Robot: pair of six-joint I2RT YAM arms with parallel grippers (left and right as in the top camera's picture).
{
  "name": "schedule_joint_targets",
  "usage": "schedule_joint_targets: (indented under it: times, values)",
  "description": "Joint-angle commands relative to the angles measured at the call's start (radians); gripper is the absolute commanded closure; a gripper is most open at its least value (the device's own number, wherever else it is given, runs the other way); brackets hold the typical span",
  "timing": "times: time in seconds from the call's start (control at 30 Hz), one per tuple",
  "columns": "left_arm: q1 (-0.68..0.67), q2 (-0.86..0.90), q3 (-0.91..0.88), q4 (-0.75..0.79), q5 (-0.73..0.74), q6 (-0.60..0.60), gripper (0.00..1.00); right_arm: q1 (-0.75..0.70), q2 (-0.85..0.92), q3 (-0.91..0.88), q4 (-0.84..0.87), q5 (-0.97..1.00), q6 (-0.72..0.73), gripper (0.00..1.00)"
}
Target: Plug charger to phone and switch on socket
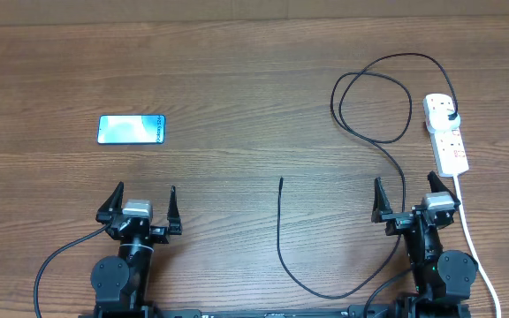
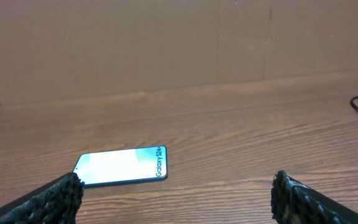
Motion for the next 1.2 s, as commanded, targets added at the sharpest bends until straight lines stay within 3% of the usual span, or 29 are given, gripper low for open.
schedule_joint_targets:
  times: [0.0, 0.3, 0.57, 0.9, 1.17]
  values:
    - [0.004, -0.01, -0.003, -0.002, 0.006, 0.021, 0.0, 0.008, -0.008, -0.011, 0.006, -0.001, -0.001, 0.0]
    - [0.004, -0.009, 0.05, -0.025, -0.035, 0.027, 0.0, 0.008, -0.008, -0.011, 0.006, -0.001, -0.001, 0.0]
    - [0.004, 0.053, 0.214, -0.119, -0.102, 0.027, 0.0, 0.008, -0.008, -0.011, 0.007, -0.001, -0.001, 0.0]
    - [0.004, 0.439, 0.518, -0.184, -0.198, -0.153, 0.0, 0.008, -0.008, -0.011, 0.007, -0.001, -0.001, 0.0]
    - [0.004, 0.679, 0.677, -0.15, -0.19, -0.153, 0.0, 0.008, -0.008, -0.011, 0.007, -0.001, -0.001, 0.0]
